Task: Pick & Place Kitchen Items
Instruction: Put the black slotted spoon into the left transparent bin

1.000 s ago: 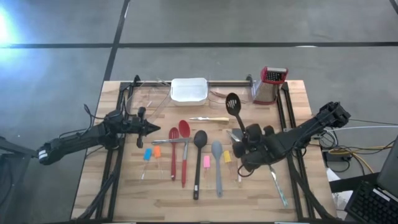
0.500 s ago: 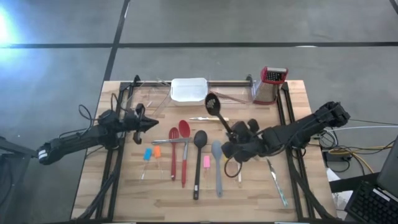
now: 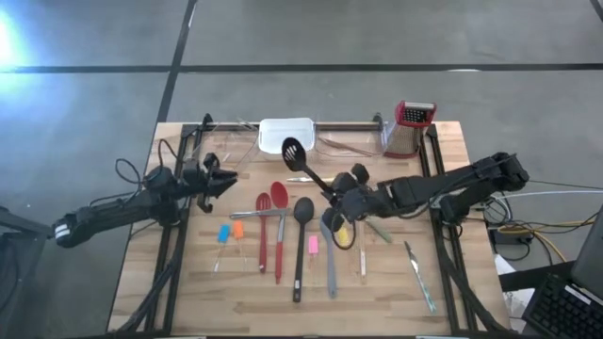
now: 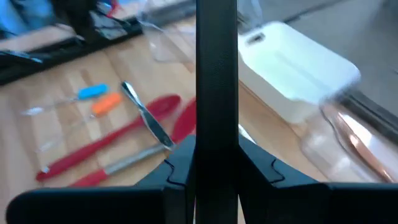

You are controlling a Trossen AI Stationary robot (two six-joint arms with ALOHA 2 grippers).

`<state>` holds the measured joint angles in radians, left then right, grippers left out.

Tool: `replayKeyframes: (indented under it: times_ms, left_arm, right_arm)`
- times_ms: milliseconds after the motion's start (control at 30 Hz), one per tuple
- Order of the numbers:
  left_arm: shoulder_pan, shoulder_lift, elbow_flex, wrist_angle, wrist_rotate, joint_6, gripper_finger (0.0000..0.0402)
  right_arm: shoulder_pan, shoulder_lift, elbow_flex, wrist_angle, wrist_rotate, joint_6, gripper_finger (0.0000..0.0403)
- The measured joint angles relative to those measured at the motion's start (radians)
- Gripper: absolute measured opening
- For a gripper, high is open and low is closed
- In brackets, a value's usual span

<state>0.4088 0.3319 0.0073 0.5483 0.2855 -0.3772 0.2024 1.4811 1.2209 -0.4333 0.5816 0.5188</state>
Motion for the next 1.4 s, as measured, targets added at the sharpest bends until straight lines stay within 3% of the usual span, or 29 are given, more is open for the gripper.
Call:
replayKeyframes:
  times_ms: [200, 500, 1033, 1400]
  left_arm:
    - [-0.002, 0.097, 0.019, 0.167, 0.002, -0.009, 0.0187]
    - [-0.032, 0.314, 0.188, 0.18, 0.009, 0.047, 0.0191]
    - [-0.179, 0.791, 0.565, 0.176, 0.04, 0.217, 0.0191]
    - [-0.196, 0.977, 0.754, 0.181, 0.128, 0.241, 0.0191]
  right_arm:
    - [-0.068, 0.007, 0.0, 0.186, -0.145, -0.174, 0.007]
    - [-0.162, 0.008, 0.0, 0.364, -0.323, -0.297, 0.007]
    - [-0.195, 0.009, 0.0, 0.559, -0.355, -0.391, 0.007]
    - [-0.194, 0.009, 0.0, 0.615, -0.35, -0.423, 0.007]
